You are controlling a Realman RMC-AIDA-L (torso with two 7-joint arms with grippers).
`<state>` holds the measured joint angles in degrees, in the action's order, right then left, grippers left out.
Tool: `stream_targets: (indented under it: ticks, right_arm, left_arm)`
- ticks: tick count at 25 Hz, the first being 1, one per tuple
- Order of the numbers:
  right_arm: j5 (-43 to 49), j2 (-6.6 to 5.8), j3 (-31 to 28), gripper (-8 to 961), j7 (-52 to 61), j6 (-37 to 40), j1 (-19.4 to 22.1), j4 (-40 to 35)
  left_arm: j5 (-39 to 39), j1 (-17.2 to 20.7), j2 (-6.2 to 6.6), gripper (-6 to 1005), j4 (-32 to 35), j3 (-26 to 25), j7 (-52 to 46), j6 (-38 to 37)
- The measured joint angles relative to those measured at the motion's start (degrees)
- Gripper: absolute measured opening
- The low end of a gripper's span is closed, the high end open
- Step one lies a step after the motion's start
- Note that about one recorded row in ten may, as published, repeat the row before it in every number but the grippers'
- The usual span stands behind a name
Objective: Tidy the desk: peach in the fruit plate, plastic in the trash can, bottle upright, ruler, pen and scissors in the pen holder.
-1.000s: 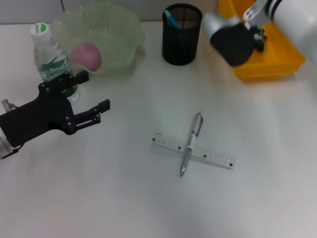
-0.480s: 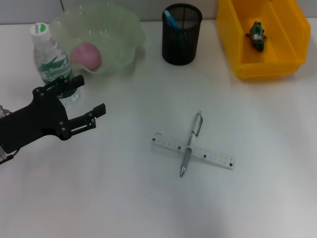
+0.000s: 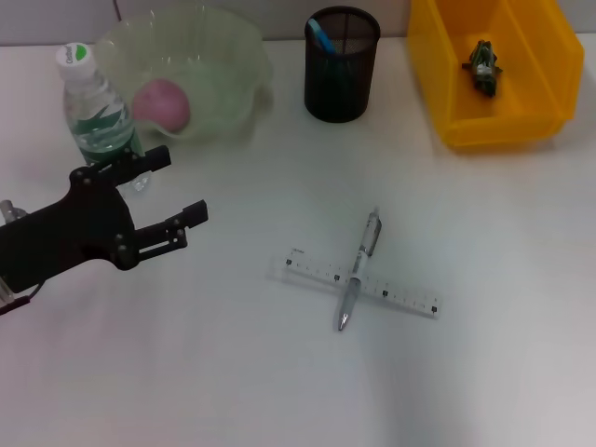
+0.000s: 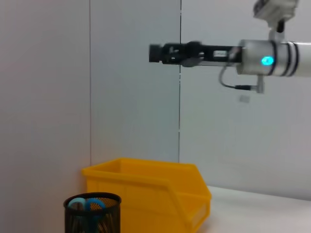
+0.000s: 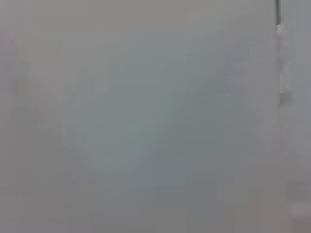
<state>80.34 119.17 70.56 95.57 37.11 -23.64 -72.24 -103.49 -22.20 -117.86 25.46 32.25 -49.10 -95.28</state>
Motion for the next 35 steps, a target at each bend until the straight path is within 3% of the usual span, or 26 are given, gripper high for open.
stream_targets:
  ticks: [3, 7, 8, 9, 10, 12, 13, 14, 15, 16, 20, 22, 27, 30, 31, 32, 33, 35]
  right_arm:
    - [-6.4, 0.01, -4.0, 620, 2.3, 17.8, 1.1, 3.2]
    - [-7.4, -0.23, -9.3, 624, 6.8, 36.6, 1.4, 9.1]
    - [-7.2, -1.15, -11.3, 624, 8.2, 44.6, 0.8, 13.6]
    - [-7.2, -1.15, -11.3, 625, 8.2, 44.6, 0.8, 13.6]
    - [-6.9, -1.96, -11.7, 626, 8.6, 47.2, 0.4, 15.7]
    - [-5.6, -4.21, -11.9, 628, 9.5, 52.4, -0.6, 20.2]
    - [-2.4, -6.46, -12.0, 629, 10.4, 55.8, -2.1, 23.6]
    - [-0.7, -7.27, -12.1, 629, 10.6, 56.9, -2.8, 24.3]
    - [-0.7, -7.27, -12.1, 630, 10.6, 56.9, -2.8, 24.3]
    - [3.7, -8.53, -12.2, 631, 11.0, 58.4, -4.2, 24.9]
    - [11.6, -9.2, -12.0, 634, 12.8, 59.6, -6.9, 23.8]
    - [24.5, -8.58, -11.9, 636, 17.1, 60.7, -11.3, 19.0]
    - [33.3, -7.1, -11.8, 776, 20.8, 61.2, -15.0, 15.4]
    - [42.3, -4.62, -11.6, 834, 23.5, 62.1, -19.6, 14.3]
    - [48.0, -2.58, -11.1, 837, 24.5, 62.3, -22.7, 14.3]
    - [48.0, -2.58, -11.1, 837, 24.5, 62.3, -22.7, 14.3]
    - [52.1, -0.94, -9.5, 837, 25.4, 62.0, -25.1, 14.4]
    - [53.7, -0.34, -8.0, 837, 26.1, 61.3, -26.1, 14.5]
  left_arm:
    - [-0.6, 0.0, 0.28, 835, 1.1, 0.2, -1.2, -0.5]
    - [-0.8, 0.0, 0.46, 834, 1.3, 0.9, -1.6, -0.7]
    - [-0.8, -0.2, 0.52, 834, 1.3, 1.6, -2.2, -1.5]
    - [-0.8, -0.2, 0.52, 834, 1.3, 1.6, -2.2, -1.5]
    - [-0.8, -0.2, 0.52, 834, 1.3, 2.2, -2.5, -2.6]
    - [-0.8, -0.3, 0.52, 834, 1.3, 2.9, -2.7, -4.1]
    - [-0.8, -0.2, 0.52, 834, 1.4, 3.5, -2.8, -4.9]
    - [-0.8, -0.2, 0.53, 834, 1.4, 3.7, -3.1, -5.0]
    - [-0.8, -0.2, 0.6, 834, 1.4, 4.0, -3.5, -5.2]
    - [-0.8, -0.2, 0.76, 834, 1.5, 4.2, -4.7, -5.2]
    - [-0.8, -0.3, 1.19, 834, 1.5, 5.0, -7.1, -5.1]
    - [-1.5, 0.0, 1.3, 835, 2.1, 5.2, -7.8, -4.5]
    - [-3.0, -0.1, 1.7, 835, 2.9, 5.2, -9.9, -4.3]
    - [-4.1, 0.0, 2.4, 835, 3.3, 5.2, -11.1, -4.3]
    - [-4.3, 0.0, 2.63, 835, 3.3, 5.2, -11.1, -4.3]
    - [-4.3, 0.0, 2.63, 835, 3.3, 5.2, -11.1, -4.3]
    - [-4.8, 0.2, 3.08, 834, 3.3, 5.2, -11.1, -4.3]
    - [-5.6, 0.3, 3.52, 834, 3.3, 5.1, -11.1, -4.3]
